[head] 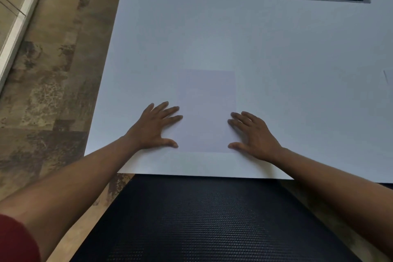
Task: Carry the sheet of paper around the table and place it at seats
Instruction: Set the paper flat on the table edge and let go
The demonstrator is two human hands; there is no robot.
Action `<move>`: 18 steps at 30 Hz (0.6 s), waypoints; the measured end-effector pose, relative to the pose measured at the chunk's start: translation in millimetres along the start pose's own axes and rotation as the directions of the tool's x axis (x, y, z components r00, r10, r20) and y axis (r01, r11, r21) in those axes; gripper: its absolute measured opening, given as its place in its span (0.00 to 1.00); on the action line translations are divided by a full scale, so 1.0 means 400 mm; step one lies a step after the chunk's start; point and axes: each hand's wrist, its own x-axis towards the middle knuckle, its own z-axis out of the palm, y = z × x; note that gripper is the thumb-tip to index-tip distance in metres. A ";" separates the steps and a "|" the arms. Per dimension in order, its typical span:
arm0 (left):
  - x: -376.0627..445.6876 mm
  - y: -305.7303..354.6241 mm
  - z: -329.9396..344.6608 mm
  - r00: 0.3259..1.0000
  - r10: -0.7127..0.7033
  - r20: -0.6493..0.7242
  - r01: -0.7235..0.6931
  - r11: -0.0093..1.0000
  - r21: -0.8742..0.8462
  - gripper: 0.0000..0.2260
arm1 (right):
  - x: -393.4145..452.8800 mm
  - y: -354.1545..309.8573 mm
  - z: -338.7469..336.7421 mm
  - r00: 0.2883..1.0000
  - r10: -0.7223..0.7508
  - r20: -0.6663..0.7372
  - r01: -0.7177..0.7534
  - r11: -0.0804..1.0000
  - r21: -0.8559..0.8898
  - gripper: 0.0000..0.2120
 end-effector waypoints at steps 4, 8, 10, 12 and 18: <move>0.016 -0.009 0.002 1.000 -0.010 0.005 0.010 1.000 -0.012 0.50 | 0.012 0.004 -0.008 1.000 0.021 0.014 -0.021 1.000 -0.003 0.44; 0.022 -0.015 0.004 1.000 -0.014 -0.013 0.014 0.999 -0.039 0.51 | 0.015 0.003 -0.007 0.999 0.039 0.016 -0.039 0.999 0.006 0.44; 0.022 -0.018 0.006 1.000 -0.014 -0.014 0.014 0.999 -0.046 0.51 | 0.012 0.003 -0.003 0.999 0.037 0.012 -0.037 0.999 0.004 0.44; 0.023 -0.018 0.009 1.000 -0.014 -0.007 0.014 0.999 -0.051 0.51 | 0.009 0.004 0.000 0.999 0.040 0.018 -0.040 0.999 0.005 0.45; 0.028 -0.016 0.003 1.000 -0.015 0.024 0.017 0.998 -0.062 0.51 | 0.006 0.015 0.006 0.999 0.043 0.026 -0.043 0.999 -0.001 0.44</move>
